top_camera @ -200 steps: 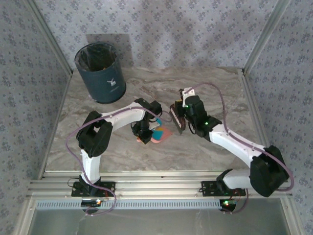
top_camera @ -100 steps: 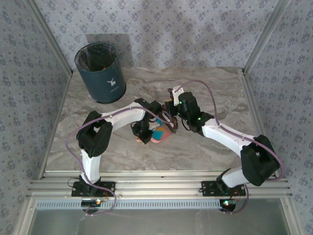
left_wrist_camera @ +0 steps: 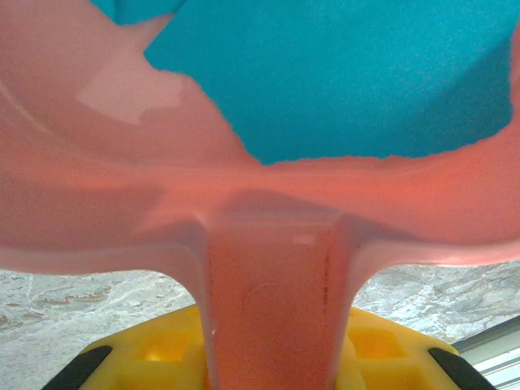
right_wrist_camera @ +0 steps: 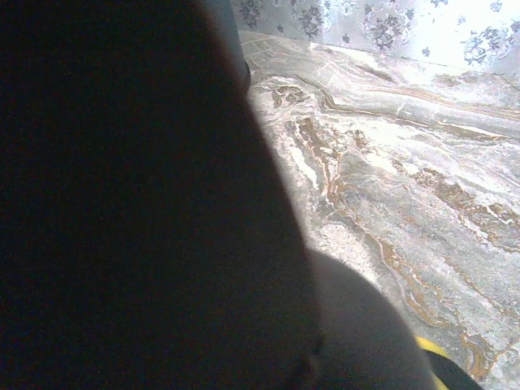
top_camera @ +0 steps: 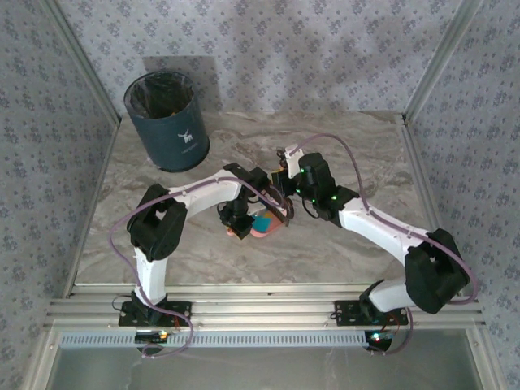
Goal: Sweep away the paper scraps from the table
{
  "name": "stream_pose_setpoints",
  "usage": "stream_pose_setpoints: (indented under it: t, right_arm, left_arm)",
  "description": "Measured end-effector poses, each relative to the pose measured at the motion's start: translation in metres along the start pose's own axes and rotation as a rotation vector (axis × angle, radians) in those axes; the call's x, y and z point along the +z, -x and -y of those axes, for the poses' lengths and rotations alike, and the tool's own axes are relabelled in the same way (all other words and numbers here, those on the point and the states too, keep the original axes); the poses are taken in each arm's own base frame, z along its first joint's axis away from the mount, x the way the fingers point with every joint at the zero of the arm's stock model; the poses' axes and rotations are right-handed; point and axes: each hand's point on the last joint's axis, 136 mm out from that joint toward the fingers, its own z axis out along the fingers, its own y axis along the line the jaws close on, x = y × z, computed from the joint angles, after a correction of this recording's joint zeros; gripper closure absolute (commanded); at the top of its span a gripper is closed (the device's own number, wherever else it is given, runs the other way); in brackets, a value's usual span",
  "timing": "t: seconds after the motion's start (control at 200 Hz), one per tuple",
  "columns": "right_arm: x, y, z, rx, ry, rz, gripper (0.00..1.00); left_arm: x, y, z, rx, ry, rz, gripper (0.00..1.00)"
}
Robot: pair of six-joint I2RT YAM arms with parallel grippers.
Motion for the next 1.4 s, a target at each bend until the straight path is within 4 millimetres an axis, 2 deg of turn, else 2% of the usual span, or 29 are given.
stream_pose_setpoints:
  t: [0.345,0.635,0.989,1.169,1.399]
  right_arm:
    - [-0.004,0.003,0.0,0.003,-0.01,0.01,1.0]
    - [-0.03,0.009,0.02,0.027,-0.126,0.071,1.0]
    - [-0.059,0.002,0.07,0.094,-0.307,0.106,1.0]
    - [-0.07,-0.004,0.079,0.114,-0.335,0.099,1.0]
    - [-0.075,-0.012,0.084,0.123,-0.349,0.086,1.0]
  left_arm:
    - [0.0,0.0,0.0,0.0,0.0,0.0,1.0]
    - [-0.003,0.002,-0.001,0.0,0.007,0.016,1.0]
    - [-0.036,0.013,-0.003,0.0,0.016,0.166,1.0]
    - [-0.057,0.017,-0.008,-0.012,0.016,0.256,1.0]
    - [-0.071,0.018,-0.015,-0.035,0.012,0.313,1.0]
